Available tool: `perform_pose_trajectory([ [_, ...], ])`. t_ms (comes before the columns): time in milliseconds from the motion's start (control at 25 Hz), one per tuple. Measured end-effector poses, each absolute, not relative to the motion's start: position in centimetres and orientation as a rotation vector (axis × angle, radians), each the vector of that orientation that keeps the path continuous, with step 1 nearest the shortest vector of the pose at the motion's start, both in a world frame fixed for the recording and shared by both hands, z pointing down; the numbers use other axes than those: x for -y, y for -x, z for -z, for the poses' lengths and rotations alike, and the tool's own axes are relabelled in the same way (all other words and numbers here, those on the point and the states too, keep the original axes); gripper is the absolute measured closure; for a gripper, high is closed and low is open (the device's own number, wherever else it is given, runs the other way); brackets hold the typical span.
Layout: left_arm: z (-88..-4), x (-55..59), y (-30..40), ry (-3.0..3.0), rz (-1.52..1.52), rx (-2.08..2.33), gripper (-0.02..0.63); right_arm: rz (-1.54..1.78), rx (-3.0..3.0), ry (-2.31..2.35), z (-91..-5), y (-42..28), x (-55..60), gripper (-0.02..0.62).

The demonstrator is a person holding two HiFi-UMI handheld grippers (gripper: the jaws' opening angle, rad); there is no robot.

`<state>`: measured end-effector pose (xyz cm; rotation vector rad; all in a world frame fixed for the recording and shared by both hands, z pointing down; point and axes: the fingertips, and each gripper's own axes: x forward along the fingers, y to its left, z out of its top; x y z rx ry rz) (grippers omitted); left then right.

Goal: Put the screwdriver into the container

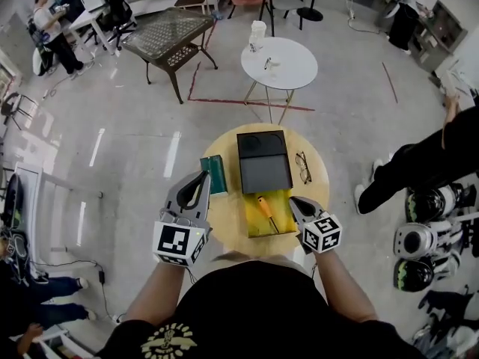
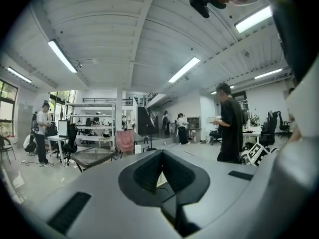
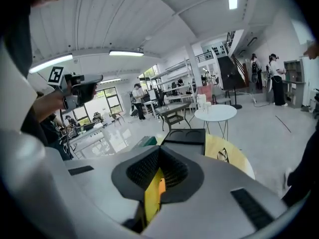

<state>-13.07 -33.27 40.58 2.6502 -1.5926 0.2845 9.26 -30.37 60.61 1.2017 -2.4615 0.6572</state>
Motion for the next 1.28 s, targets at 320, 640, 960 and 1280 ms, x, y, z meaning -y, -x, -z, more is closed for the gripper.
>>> perform_pose_trajectory([
  [320, -39.4, 33.5, 11.9, -2.727, -0.287, 1.551, 0.591, -0.565, 2.548, -1.249, -53.0, -8.0, 30.7, 0.581],
  [640, -38.8, 33.7, 11.1, -2.76, -0.268, 1.494, 0.591, -0.512, 2.623, -1.287, -47.2, -7.3, 30.3, 0.581],
  [960, -38.3, 34.2, 11.8, -2.791, -0.264, 1.46, 0.591, -0.419, 2.688, -1.3, -43.2, -6.4, 30.1, 0.581],
  [1280, -38.2, 35.2, 12.4, -2.811, -0.266, 1.426, 0.591, -0.349, 2.744, -1.342, -38.9, -5.2, 30.1, 0.581],
])
